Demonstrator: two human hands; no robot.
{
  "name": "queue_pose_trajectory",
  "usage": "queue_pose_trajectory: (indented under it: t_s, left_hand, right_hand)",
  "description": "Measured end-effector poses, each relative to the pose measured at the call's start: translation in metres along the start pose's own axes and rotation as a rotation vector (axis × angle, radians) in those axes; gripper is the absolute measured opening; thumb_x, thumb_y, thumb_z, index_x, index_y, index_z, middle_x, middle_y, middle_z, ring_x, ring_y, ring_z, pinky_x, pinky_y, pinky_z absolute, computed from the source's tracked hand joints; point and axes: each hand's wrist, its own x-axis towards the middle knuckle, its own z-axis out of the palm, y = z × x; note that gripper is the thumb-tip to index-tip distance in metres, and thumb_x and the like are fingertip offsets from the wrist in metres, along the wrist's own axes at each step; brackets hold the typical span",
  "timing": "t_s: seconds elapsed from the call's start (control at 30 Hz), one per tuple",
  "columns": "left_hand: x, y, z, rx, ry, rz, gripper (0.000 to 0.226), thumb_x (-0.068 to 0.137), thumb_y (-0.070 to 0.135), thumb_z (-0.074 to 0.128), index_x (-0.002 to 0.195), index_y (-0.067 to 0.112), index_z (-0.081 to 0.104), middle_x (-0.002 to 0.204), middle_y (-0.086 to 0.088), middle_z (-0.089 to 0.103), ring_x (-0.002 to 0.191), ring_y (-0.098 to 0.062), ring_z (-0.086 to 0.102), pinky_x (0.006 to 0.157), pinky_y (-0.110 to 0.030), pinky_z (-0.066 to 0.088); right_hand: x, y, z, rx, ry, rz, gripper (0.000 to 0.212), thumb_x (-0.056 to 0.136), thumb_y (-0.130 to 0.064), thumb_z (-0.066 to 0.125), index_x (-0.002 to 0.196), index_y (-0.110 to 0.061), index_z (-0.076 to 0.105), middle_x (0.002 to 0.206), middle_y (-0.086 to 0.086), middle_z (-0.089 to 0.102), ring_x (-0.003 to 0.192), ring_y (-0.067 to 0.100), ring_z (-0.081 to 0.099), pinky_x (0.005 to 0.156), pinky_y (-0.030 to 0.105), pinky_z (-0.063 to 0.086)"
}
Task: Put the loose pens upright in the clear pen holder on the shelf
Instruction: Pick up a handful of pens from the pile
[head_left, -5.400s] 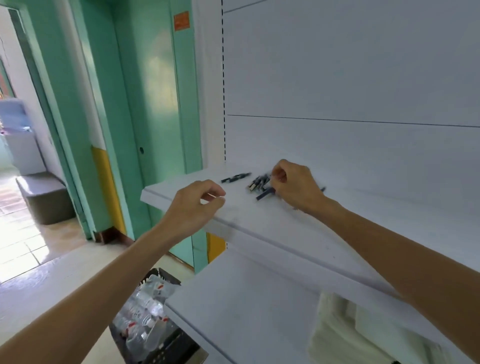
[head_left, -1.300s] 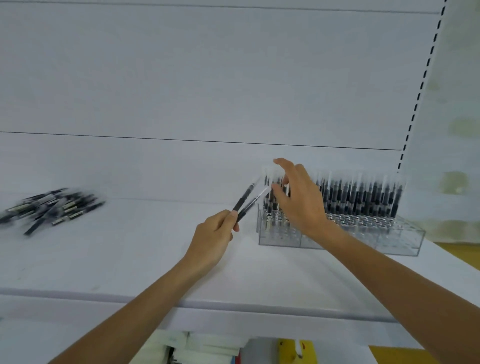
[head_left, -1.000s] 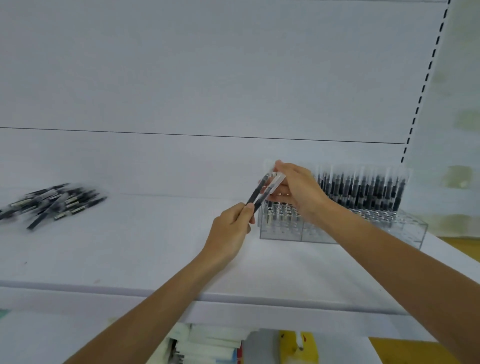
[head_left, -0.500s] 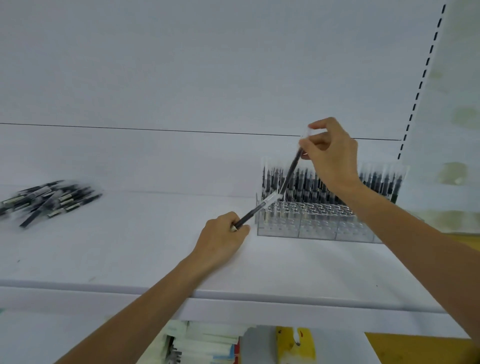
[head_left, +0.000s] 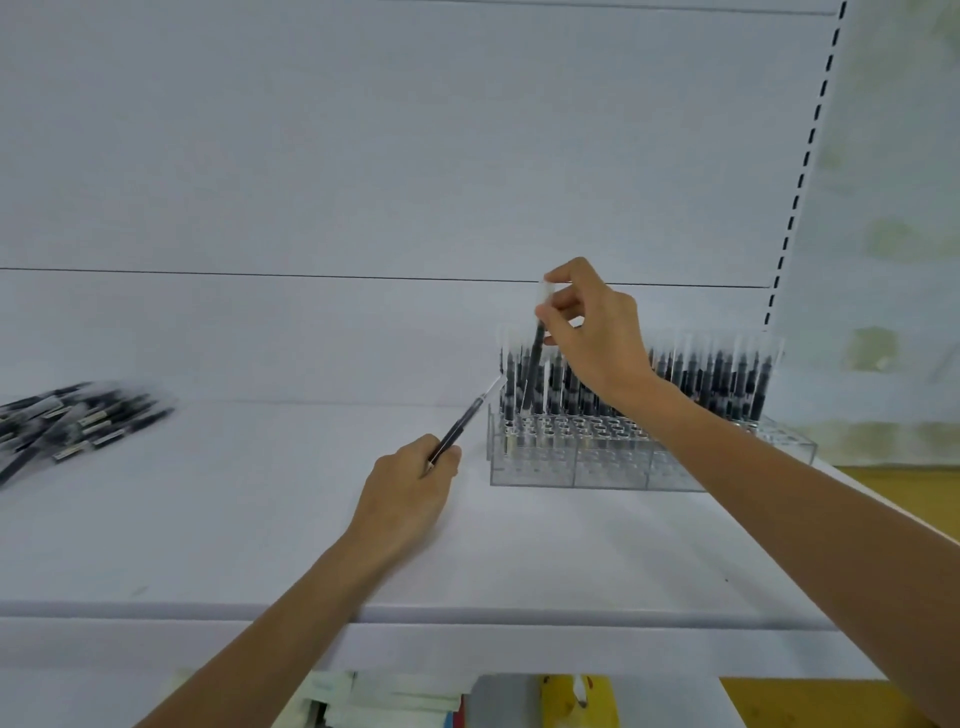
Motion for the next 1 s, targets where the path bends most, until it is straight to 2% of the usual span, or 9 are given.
queue_pose_trajectory:
  t_s: [0.2, 0.3, 0.43, 0.6, 0.7, 0.77, 0.83, 0.93, 1.0]
  left_hand:
    - [-0.001, 0.002, 0.001, 0.009, 0.015, -0.002, 0.031, 0.096, 0.03, 0.042, 0.088, 0.006, 0.059, 0.06, 0.002, 0.044, 0.053, -0.014, 0.038, 0.051, -0.024, 0.027]
    - [-0.002, 0.001, 0.002, 0.049, -0.001, 0.017, 0.032, 0.096, 0.03, 0.042, 0.089, 0.003, 0.059, 0.059, 0.003, 0.044, 0.052, -0.013, 0.038, 0.05, -0.023, 0.027]
    - [-0.001, 0.003, 0.003, 0.096, -0.036, 0.053, 0.033, 0.096, 0.03, 0.043, 0.088, 0.001, 0.058, 0.058, 0.003, 0.042, 0.052, -0.013, 0.036, 0.051, -0.024, 0.027]
    - [-0.001, 0.004, 0.002, 0.0, -0.057, 0.029, 0.027, 0.096, 0.029, 0.044, 0.077, 0.015, 0.058, 0.06, 0.005, 0.047, 0.055, -0.013, 0.041, 0.054, -0.023, 0.03]
    - [0.002, 0.007, 0.002, -0.038, -0.045, 0.044, 0.027, 0.096, 0.029, 0.043, 0.074, 0.019, 0.056, 0.063, 0.003, 0.052, 0.058, -0.014, 0.045, 0.057, -0.024, 0.034]
    - [0.003, 0.014, 0.003, -0.073, -0.024, 0.067, 0.028, 0.097, 0.028, 0.043, 0.075, 0.018, 0.057, 0.063, 0.003, 0.054, 0.056, -0.012, 0.047, 0.056, -0.022, 0.035]
    - [0.004, 0.024, 0.006, -0.116, -0.007, 0.11, 0.028, 0.097, 0.028, 0.042, 0.076, 0.015, 0.057, 0.063, 0.003, 0.056, 0.053, -0.009, 0.047, 0.057, -0.022, 0.038]
    - [-0.002, 0.041, 0.016, -0.088, -0.034, 0.229, 0.026, 0.097, 0.03, 0.041, 0.078, 0.019, 0.055, 0.064, 0.003, 0.059, 0.052, -0.008, 0.052, 0.06, -0.026, 0.044]
    - [-0.006, 0.051, 0.025, -0.032, -0.064, 0.317, 0.027, 0.097, 0.032, 0.039, 0.082, 0.018, 0.056, 0.067, -0.004, 0.064, 0.059, -0.016, 0.059, 0.064, -0.033, 0.049]
  right_hand:
    - [-0.012, 0.005, 0.002, -0.128, -0.23, 0.068, 0.027, 0.091, -0.007, 0.058, 0.117, -0.005, 0.048, 0.084, 0.005, 0.061, 0.078, 0.024, 0.063, 0.073, 0.032, 0.055]
    - [-0.025, 0.013, 0.007, -0.141, -0.319, 0.125, 0.041, 0.09, -0.007, 0.059, 0.127, -0.008, 0.04, 0.093, 0.008, 0.06, 0.085, 0.021, 0.061, 0.078, 0.031, 0.053]
    - [-0.03, 0.016, 0.009, -0.109, -0.408, 0.143, 0.066, 0.086, -0.004, 0.062, 0.141, -0.02, 0.028, 0.091, 0.005, 0.06, 0.082, 0.019, 0.062, 0.08, 0.032, 0.054]
    - [-0.038, 0.018, 0.002, -0.118, -0.423, 0.159, 0.075, 0.087, -0.005, 0.06, 0.147, -0.025, 0.021, 0.091, 0.004, 0.062, 0.083, 0.018, 0.062, 0.081, 0.033, 0.054]
    - [-0.048, 0.019, 0.001, -0.188, -0.394, 0.108, 0.082, 0.088, -0.009, 0.06, 0.15, -0.024, 0.009, 0.105, -0.001, 0.057, 0.09, 0.014, 0.057, 0.083, 0.032, 0.052]
    - [-0.055, 0.017, 0.0, -0.244, -0.274, 0.036, 0.075, 0.09, -0.014, 0.059, 0.15, -0.021, 0.014, 0.114, -0.003, 0.049, 0.099, 0.011, 0.05, 0.085, 0.029, 0.048]
    - [-0.06, 0.01, -0.001, -0.099, -0.151, 0.027, 0.055, 0.09, -0.017, 0.061, 0.14, -0.016, 0.036, 0.109, -0.003, 0.054, 0.094, 0.008, 0.053, 0.083, 0.028, 0.049]
    - [-0.065, -0.013, 0.001, 0.315, -0.155, 0.197, 0.04, 0.086, -0.02, 0.067, 0.121, -0.017, 0.047, 0.094, 0.001, 0.065, 0.079, 0.007, 0.064, 0.075, 0.021, 0.053]
    - [-0.066, -0.022, 0.003, 0.366, -0.164, 0.234, 0.043, 0.085, -0.017, 0.068, 0.121, -0.018, 0.046, 0.089, 0.002, 0.065, 0.074, 0.006, 0.066, 0.068, 0.015, 0.052]
